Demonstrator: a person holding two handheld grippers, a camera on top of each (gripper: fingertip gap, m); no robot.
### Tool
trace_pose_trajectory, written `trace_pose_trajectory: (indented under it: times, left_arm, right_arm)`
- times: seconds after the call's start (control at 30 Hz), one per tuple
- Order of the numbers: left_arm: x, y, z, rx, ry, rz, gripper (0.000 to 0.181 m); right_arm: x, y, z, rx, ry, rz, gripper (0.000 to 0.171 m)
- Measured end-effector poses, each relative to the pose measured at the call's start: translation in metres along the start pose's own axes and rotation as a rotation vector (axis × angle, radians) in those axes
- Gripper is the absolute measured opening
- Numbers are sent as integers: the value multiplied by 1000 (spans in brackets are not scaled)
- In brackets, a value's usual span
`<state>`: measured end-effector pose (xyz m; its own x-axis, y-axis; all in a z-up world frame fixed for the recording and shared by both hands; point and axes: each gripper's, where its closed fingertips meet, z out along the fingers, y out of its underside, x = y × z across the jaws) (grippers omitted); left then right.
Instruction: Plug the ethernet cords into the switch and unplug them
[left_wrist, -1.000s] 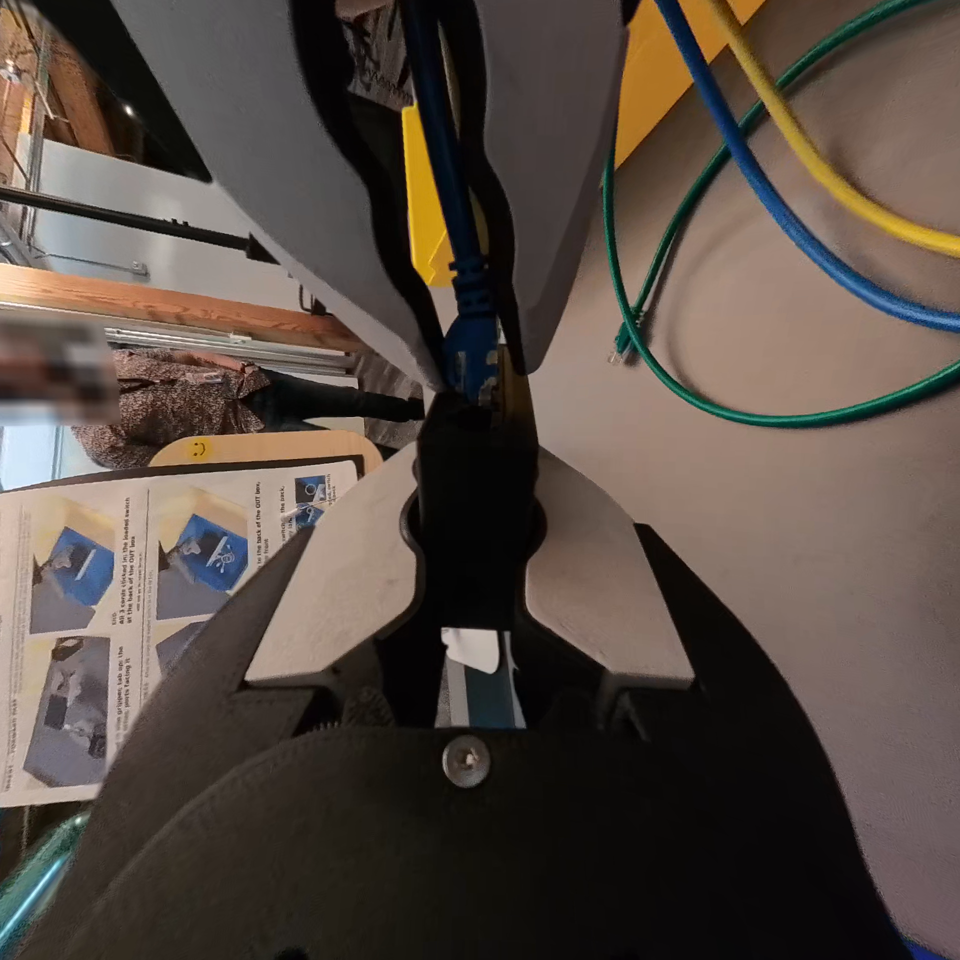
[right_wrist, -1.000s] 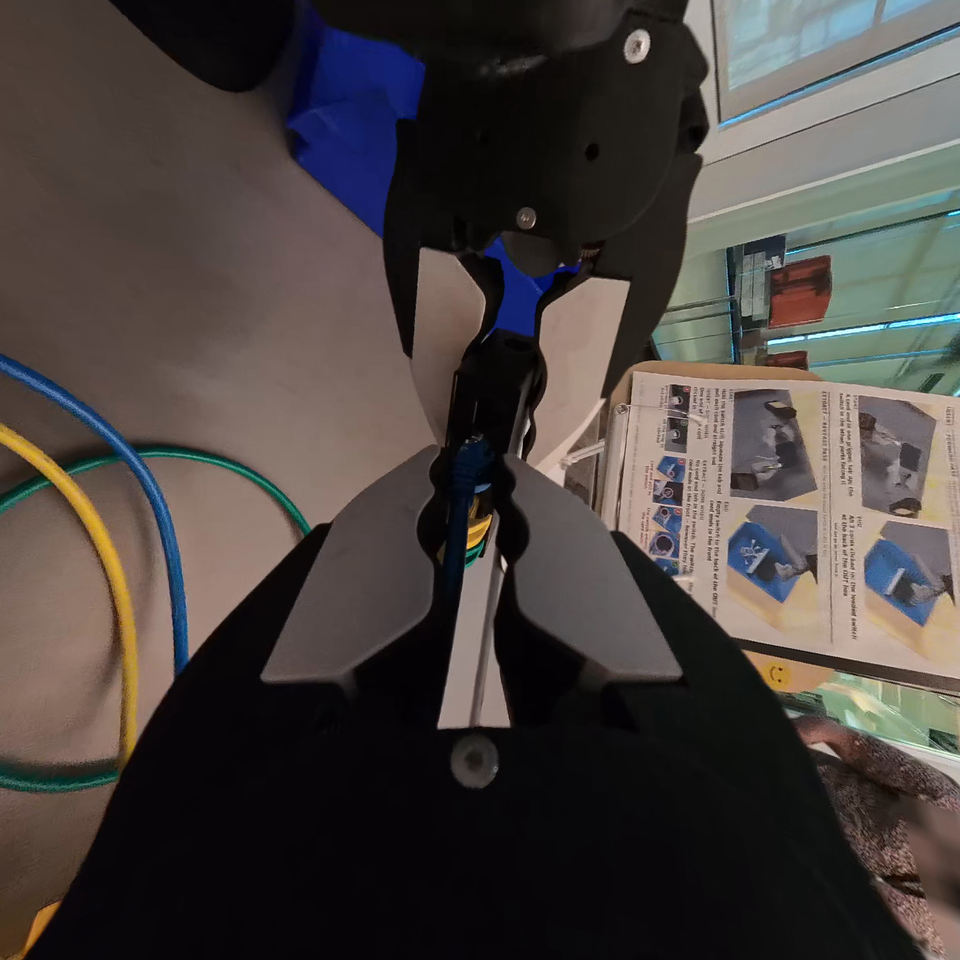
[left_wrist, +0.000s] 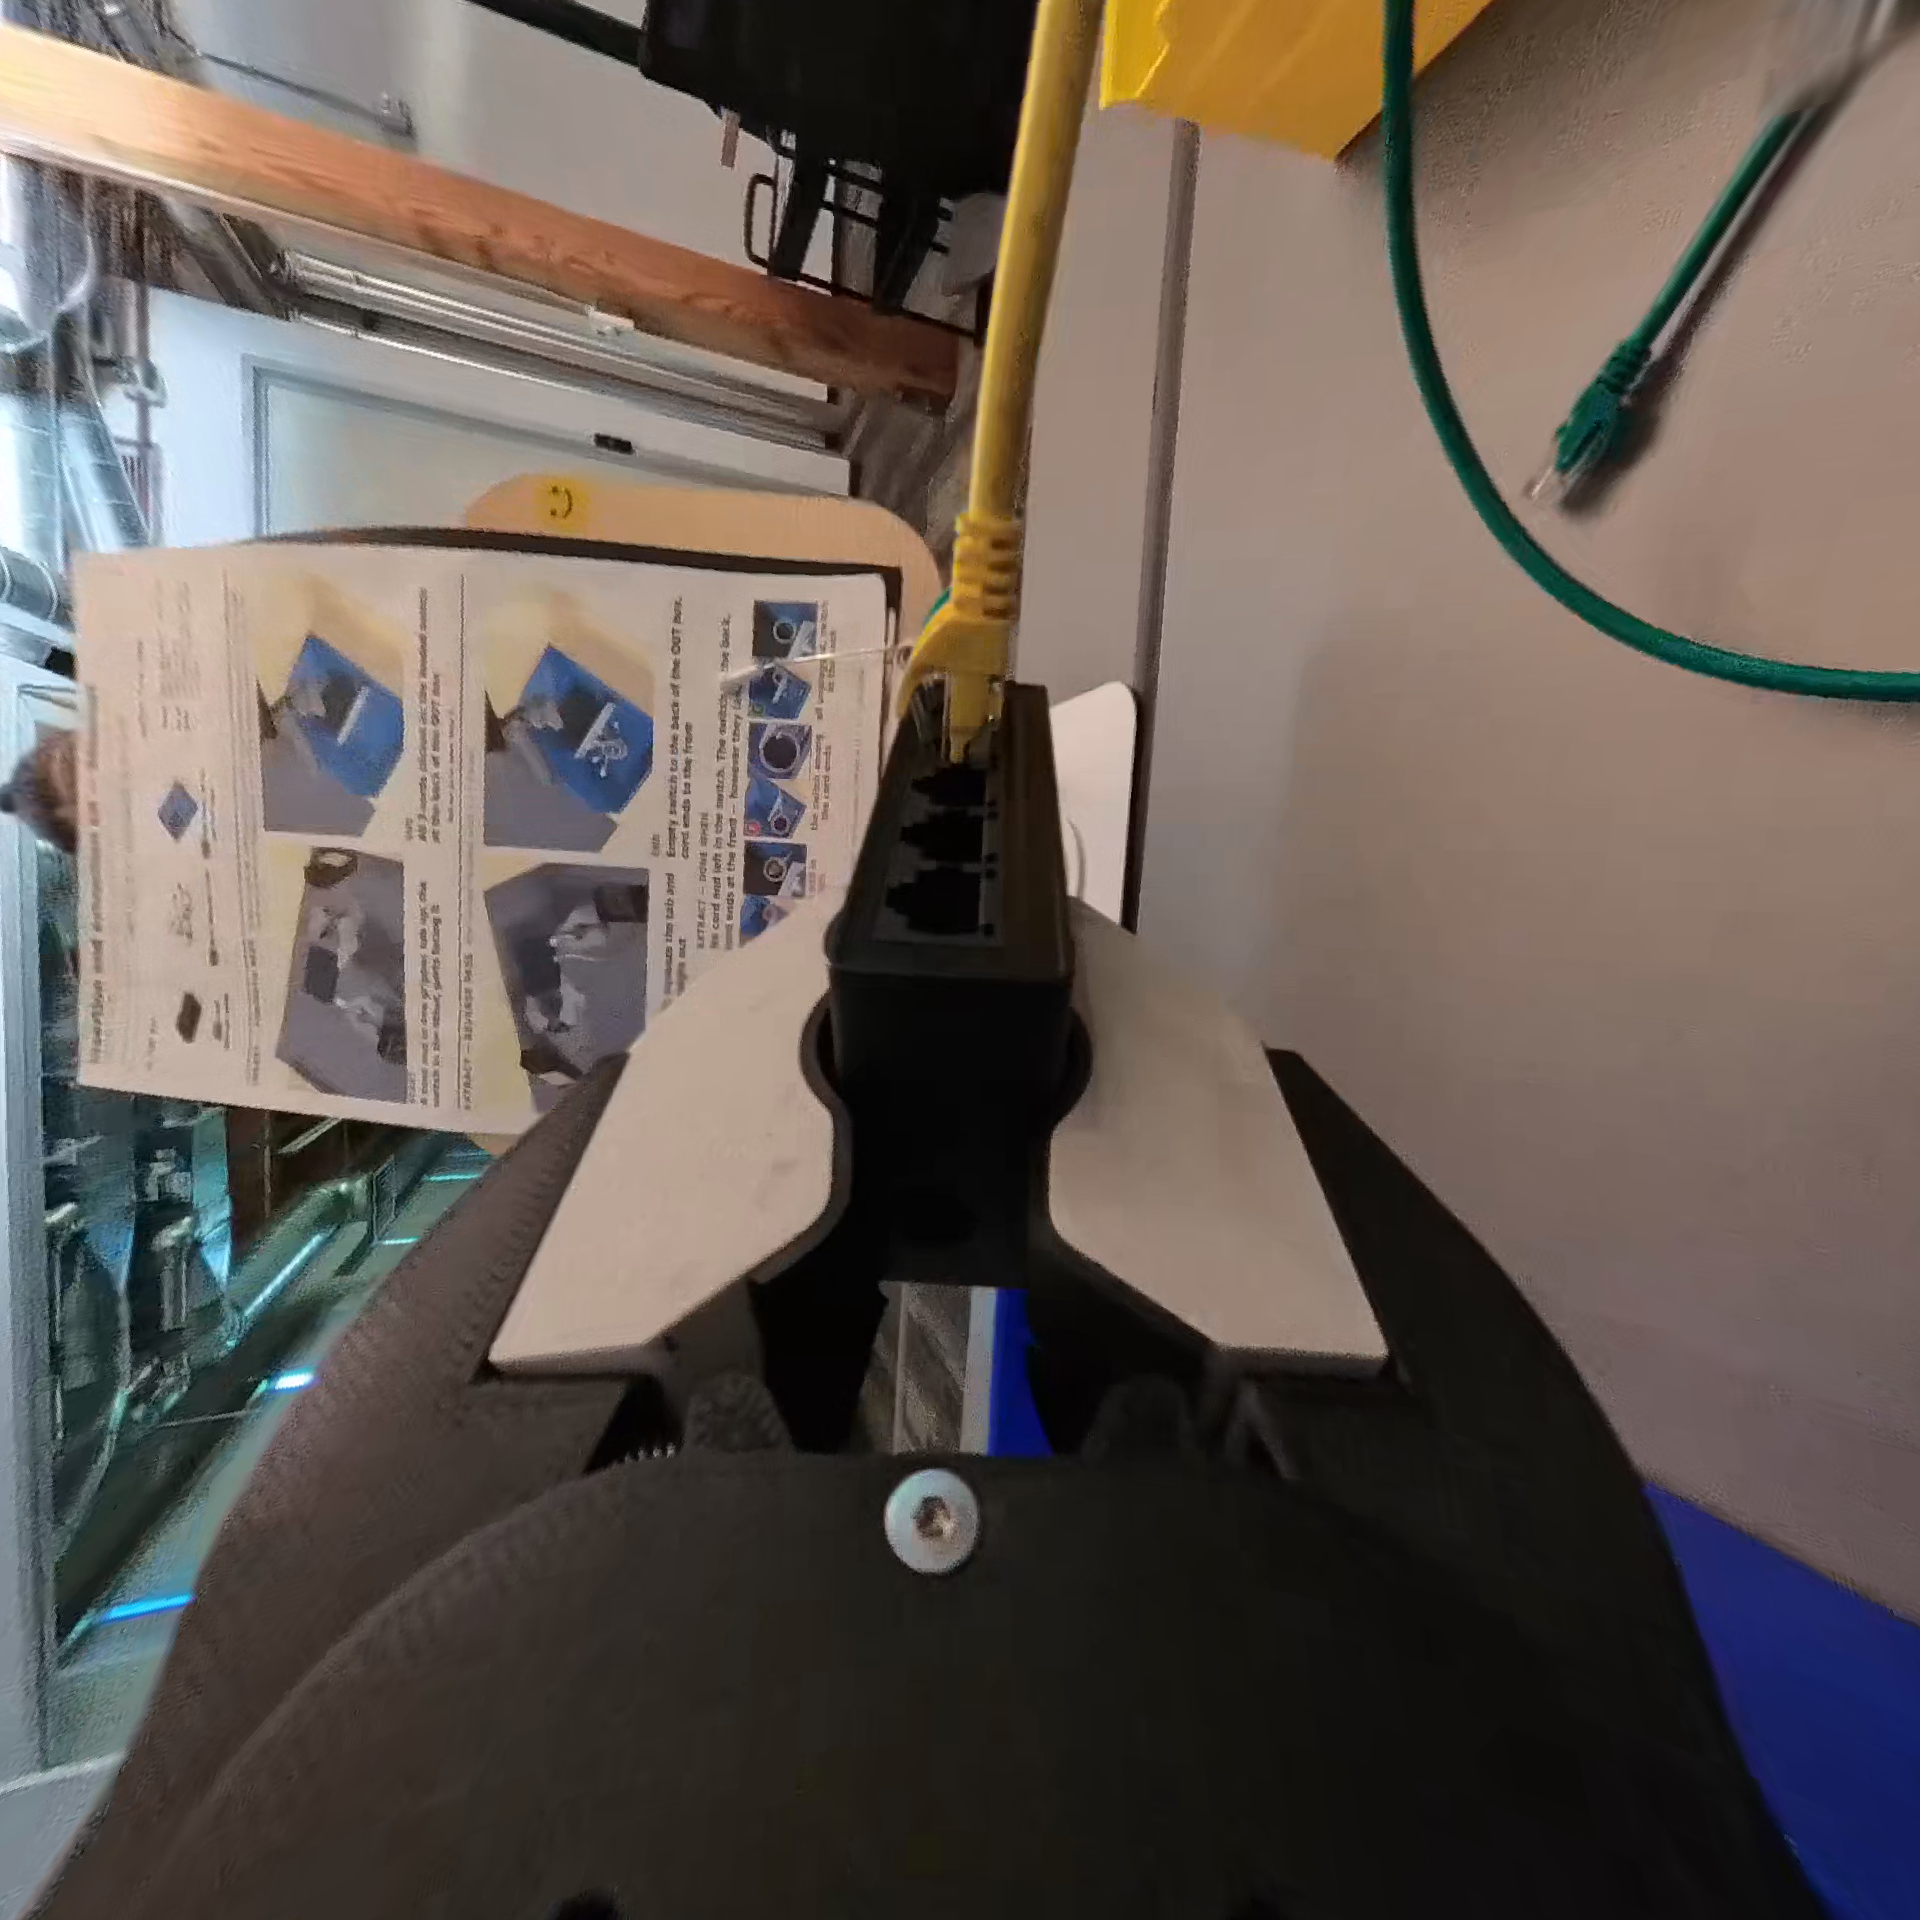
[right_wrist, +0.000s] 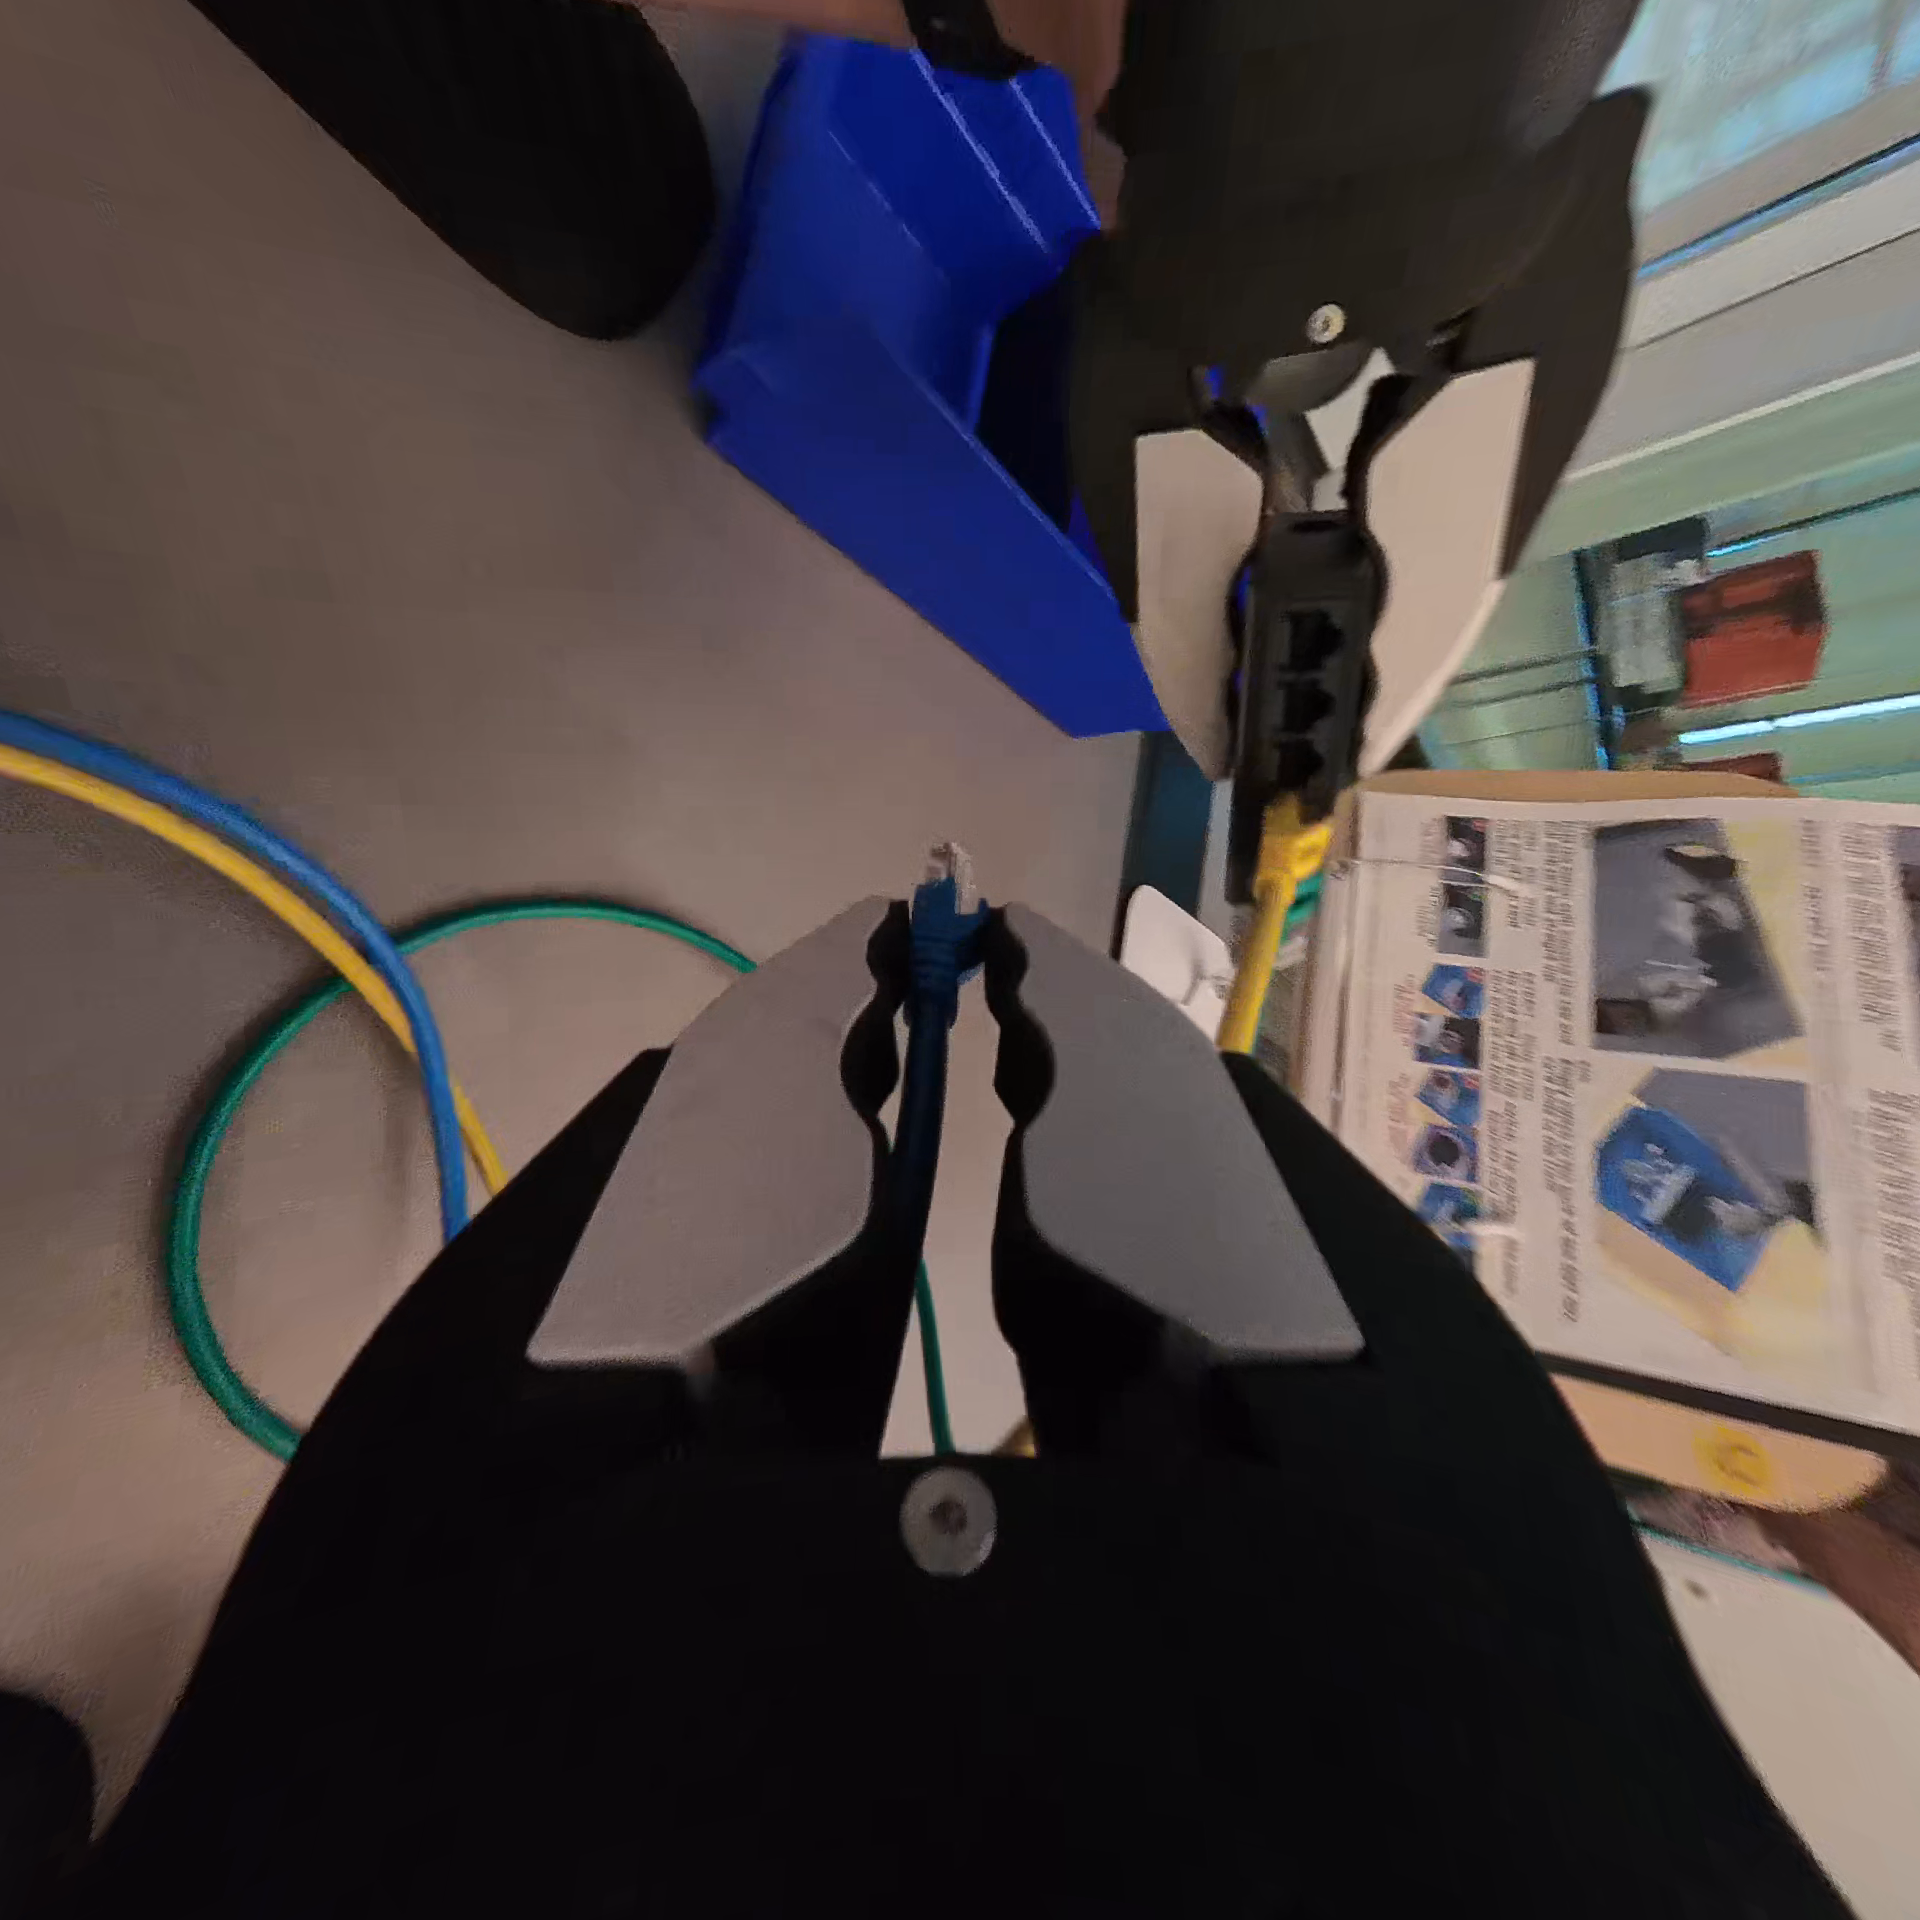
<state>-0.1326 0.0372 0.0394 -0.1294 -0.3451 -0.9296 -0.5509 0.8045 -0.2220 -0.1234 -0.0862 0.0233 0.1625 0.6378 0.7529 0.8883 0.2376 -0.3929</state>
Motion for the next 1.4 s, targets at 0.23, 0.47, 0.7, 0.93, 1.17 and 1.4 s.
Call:
trace_pose_trajectory:
  times: [0.23,0.47,0.7,0.93,1.17,1.4]
  left_arm:
    - [-23,72,-4,-195,-59,-100,30]
    - [-41,96,-25,-215,-104,-172,31]
    - [-29,93,-16,-221,-45,-157,31]
    - [-18,76,-8,-200,4,-124,31]
    - [-13,67,-8,-188,29,-111,31]
    - [-10,65,-7,-183,45,-107,31]
  right_arm:
    - [32,59,-36,-206,176,104,16]
    - [21,69,-30,-261,203,201,16]
    - [-92,95,8,-436,-90,339,16]
    - [-128,69,24,-345,-81,624,24]
    - [-132,49,40,-154,-81,825,42]
    - [-140,24,27,-31,-322,922,51]
